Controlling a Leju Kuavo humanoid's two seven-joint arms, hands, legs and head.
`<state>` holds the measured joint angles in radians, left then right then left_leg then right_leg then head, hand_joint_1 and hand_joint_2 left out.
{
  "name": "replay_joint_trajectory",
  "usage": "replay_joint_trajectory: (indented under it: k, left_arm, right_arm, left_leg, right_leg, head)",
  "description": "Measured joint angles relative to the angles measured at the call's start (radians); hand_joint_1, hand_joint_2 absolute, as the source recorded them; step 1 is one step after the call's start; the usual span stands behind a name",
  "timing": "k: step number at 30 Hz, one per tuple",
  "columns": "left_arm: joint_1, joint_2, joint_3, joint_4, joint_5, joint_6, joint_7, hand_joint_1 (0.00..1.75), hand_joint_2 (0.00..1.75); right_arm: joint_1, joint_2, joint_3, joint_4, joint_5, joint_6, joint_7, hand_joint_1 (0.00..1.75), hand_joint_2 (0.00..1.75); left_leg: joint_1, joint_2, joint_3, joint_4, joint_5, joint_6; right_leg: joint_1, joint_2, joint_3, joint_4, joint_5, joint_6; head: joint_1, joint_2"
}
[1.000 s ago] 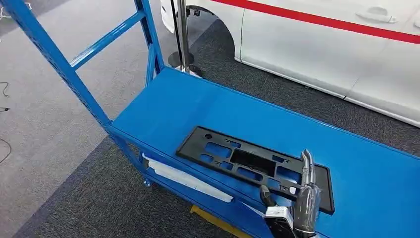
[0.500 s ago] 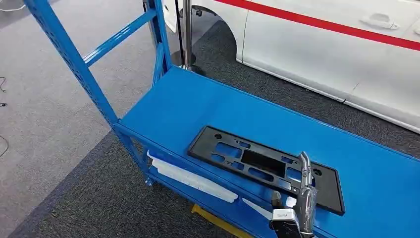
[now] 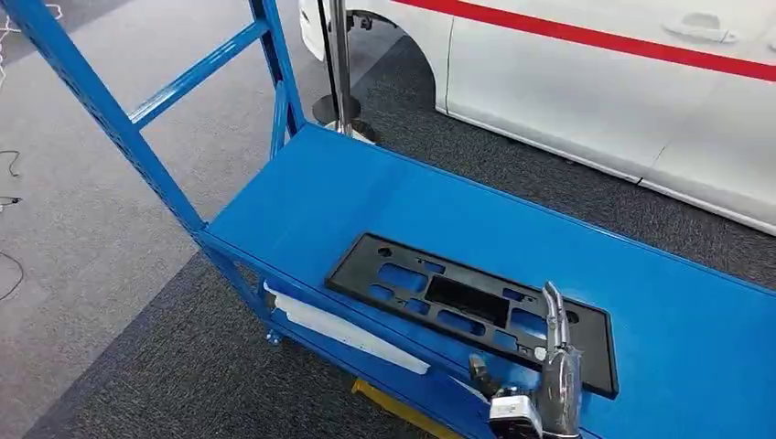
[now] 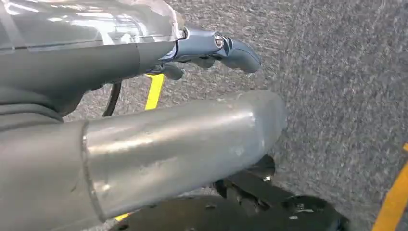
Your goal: Take the parts from the cabinet and place them on the table.
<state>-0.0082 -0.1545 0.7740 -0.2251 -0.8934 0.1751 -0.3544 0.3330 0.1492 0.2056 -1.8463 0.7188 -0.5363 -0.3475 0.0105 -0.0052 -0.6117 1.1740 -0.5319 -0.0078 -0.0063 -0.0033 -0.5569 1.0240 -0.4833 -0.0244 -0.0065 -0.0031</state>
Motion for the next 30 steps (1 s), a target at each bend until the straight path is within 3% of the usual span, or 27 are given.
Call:
replay_joint_trajectory:
  k: [1,2,3,5,6,7,8,9,11,12,13,14,16,17,18,21,23,24,26,27,28,29,30]
  left_arm:
    - [-0.001,0.000,0.005,0.000,-0.006,0.000,0.000,0.00,0.00]
    - [-0.002,0.000,0.008,0.000,-0.016,0.001,0.000,0.00,0.00]
    - [-0.004,0.000,0.010,0.000,-0.027,0.003,0.000,0.00,0.00]
    - [-0.005,0.000,0.011,0.000,-0.040,0.003,0.000,0.00,0.00]
    - [-0.004,0.000,0.012,0.000,-0.044,0.003,0.000,0.00,0.00]
    - [-0.005,-0.001,0.013,0.000,-0.051,0.003,0.000,0.00,0.00]
    - [-0.006,-0.003,0.013,0.000,-0.055,0.003,0.000,0.00,0.00]
    - [-0.007,-0.003,0.016,0.000,-0.060,0.003,0.000,0.00,0.00]
    - [-0.007,-0.003,0.020,0.000,-0.064,0.003,0.000,0.00,0.00]
    - [-0.008,-0.003,0.021,0.000,-0.066,0.003,0.000,0.00,0.00]
    - [-0.008,-0.003,0.022,0.000,-0.071,0.003,0.000,0.00,0.00]
    - [-0.008,-0.003,0.026,0.000,-0.076,0.002,0.000,0.00,0.00]
    - [-0.009,-0.004,0.031,0.000,-0.084,0.000,0.000,0.00,0.00]
    - [-0.009,-0.004,0.033,0.000,-0.085,0.000,0.000,0.00,0.00]
    - [-0.011,-0.004,0.035,0.000,-0.089,0.000,0.000,0.00,0.00]
    - [-0.012,-0.004,0.037,0.000,-0.102,0.000,0.000,0.00,0.00]
    - [-0.013,-0.004,0.039,0.000,-0.108,0.000,0.000,0.00,0.00]
    - [-0.014,-0.004,0.040,0.000,-0.113,0.000,0.000,0.00,0.00]
    - [-0.014,-0.004,0.044,0.000,-0.118,-0.002,0.000,0.00,0.00]
    - [-0.014,-0.005,0.045,0.000,-0.122,-0.005,0.000,0.00,0.00]
    - [-0.013,-0.005,0.046,0.000,-0.124,-0.006,0.000,0.00,0.00]
    - [-0.013,-0.005,0.048,0.000,-0.127,-0.007,0.000,0.00,0.00]
    - [-0.014,-0.005,0.052,0.000,-0.132,-0.007,0.000,0.00,0.00]
  right_arm:
    - [0.003,-0.002,0.001,0.000,0.052,-0.020,0.017,0.00,1.75]
    - [0.004,0.001,-0.006,0.000,0.144,-0.063,0.042,0.00,1.75]
    - [0.005,0.015,-0.028,0.001,0.302,-0.116,0.058,0.00,1.75]
    - [0.003,0.038,-0.077,0.005,0.570,-0.152,0.060,0.00,1.75]
    - [0.004,0.048,-0.096,0.007,0.635,-0.153,0.055,0.00,1.75]
    - [0.004,0.057,-0.114,0.007,0.661,-0.154,0.053,0.00,1.75]
    - [0.004,0.064,-0.131,0.008,0.666,-0.155,0.054,0.00,1.75]
    - [0.001,0.074,-0.150,0.008,0.670,-0.157,0.055,0.00,1.75]
    - [0.000,0.085,-0.177,0.012,0.673,-0.158,0.062,0.00,1.75]
    - [0.002,0.086,-0.186,0.014,0.673,-0.158,0.064,0.00,1.75]
    - [0.002,0.088,-0.193,0.017,0.675,-0.158,0.068,0.00,1.75]
    - [0.002,0.090,-0.195,0.020,0.687,-0.158,0.079,0.00,1.75]
    - [0.002,0.091,-0.199,0.024,0.715,-0.158,0.106,0.00,1.75]
    - [0.001,0.091,-0.199,0.025,0.727,-0.158,0.116,0.00,1.75]
    - [0.000,0.091,-0.199,0.028,0.734,-0.158,0.124,0.00,1.75]
    - [0.000,0.089,-0.200,0.034,0.785,-0.158,0.184,0.00,1.75]
    - [-0.001,0.086,-0.196,0.040,0.812,-0.158,0.228,0.00,1.75]
    - [-0.004,0.082,-0.188,0.044,0.822,-0.158,0.246,0.00,1.75]
    - [-0.008,0.072,-0.171,0.061,0.840,-0.158,0.286,0.00,1.75]
    - [-0.010,0.063,-0.161,0.072,0.846,-0.158,0.303,0.00,1.75]
    - [-0.013,0.055,-0.151,0.083,0.849,-0.158,0.315,0.00,1.75]
    - [-0.016,0.046,-0.141,0.094,0.851,-0.158,0.328,0.00,1.75]
    - [-0.020,0.037,-0.129,0.108,0.851,-0.158,0.343,0.00,1.75]
  left_leg:
    - [0.000,0.000,0.046,-0.093,0.042,0.005]
    - [-0.002,0.000,0.071,-0.150,0.041,0.012]
    - [-0.008,0.000,0.075,-0.163,0.041,0.016]
    - [-0.011,-0.001,0.071,-0.159,0.043,0.022]
    - [-0.012,-0.001,0.072,-0.164,0.046,0.027]
    - [0.001,0.000,0.079,-0.180,0.056,0.039]
    - [-0.002,0.002,0.080,-0.183,0.059,0.043]
    - [-0.002,0.003,0.078,-0.183,0.061,0.050]
    - [-0.005,0.004,0.076,-0.183,0.060,0.052]
    - [-0.005,0.004,0.075,-0.182,0.060,0.052]
    - [-0.005,0.004,0.076,-0.181,0.059,0.052]
    - [-0.005,0.004,0.077,-0.179,0.058,0.051]
    - [-0.005,0.003,0.082,-0.176,0.053,0.047]
    - [-0.005,0.003,0.082,-0.173,0.050,0.043]
    - [-0.012,0.002,0.078,-0.166,0.047,0.036]
    - [-0.008,0.002,0.078,-0.172,0.050,0.021]
    - [-0.004,0.002,0.072,-0.151,0.030,0.010]
    - [-0.005,0.002,0.048,-0.099,-0.009,0.006]
    - [-0.001,0.002,-0.027,0.065,-0.089,-0.001]
    - [-0.001,0.002,-0.056,0.128,-0.107,-0.003]
    - [0.000,0.002,-0.066,0.148,-0.101,-0.004]
    - [0.000,0.002,-0.053,0.119,-0.073,-0.003]
    - [0.000,0.002,-0.019,0.047,-0.029,-0.001]
  right_leg:
    - [0.000,0.001,0.003,0.000,-0.001,0.002]
    - [0.000,0.001,0.003,0.000,-0.003,0.004]
    - [0.005,0.001,-0.002,0.006,-0.004,0.012]
    - [0.002,0.002,-0.004,0.001,0.002,0.021]
    - [0.002,0.002,-0.002,-0.002,0.004,0.027]
    - [0.005,0.002,-0.002,0.002,-0.003,0.034]
    - [0.003,0.003,-0.010,0.024,-0.021,0.036]
    - [0.002,0.004,-0.038,0.085,-0.062,0.038]
    - [-0.001,0.003,-0.115,0.246,-0.136,0.042]
    - [-0.002,0.003,-0.141,0.297,-0.147,0.044]
    - [-0.003,0.003,-0.146,0.303,-0.135,0.045]
    - [-0.005,0.003,-0.126,0.260,-0.099,0.045]
    - [-0.008,0.003,-0.034,0.079,-0.005,0.042]
    - [-0.008,0.002,-0.004,0.010,0.002,0.038]
    - [0.000,0.003,-0.001,0.003,0.000,0.035]
    - [0.003,0.006,-0.006,0.004,0.002,0.022]
    - [-0.005,0.003,0.000,-0.010,0.010,0.009]
    - [-0.005,0.002,-0.002,-0.011,0.011,0.002]
    - [-0.004,0.001,-0.005,-0.010,0.011,0.000]
    - [-0.003,0.001,-0.006,-0.009,0.011,0.000]
    - [-0.002,0.001,-0.006,-0.007,0.011,-0.001]
    - [-0.002,0.001,-0.006,-0.006,0.010,-0.001]
    - [-0.002,0.002,-0.005,-0.004,0.009,0.000]
  head:
    - [0.000,0.000]
    - [0.000,0.000]
    - [0.000,0.000]
    - [0.000,0.000]
    - [0.000,0.000]
    - [0.000,0.000]
    - [0.001,0.000]
    - [0.001,0.000]
    - [0.000,0.000]
    - [0.001,0.000]
    - [0.001,0.000]
    - [0.001,0.000]
    - [0.001,0.000]
    - [0.001,0.000]
    - [0.001,0.000]
    - [0.000,0.000]
    - [0.000,0.000]
    - [0.000,0.000]
    - [0.000,0.000]
    - [0.000,0.000]
    - [0.000,0.000]
    - [0.000,0.000]
    - [0.000,0.000]
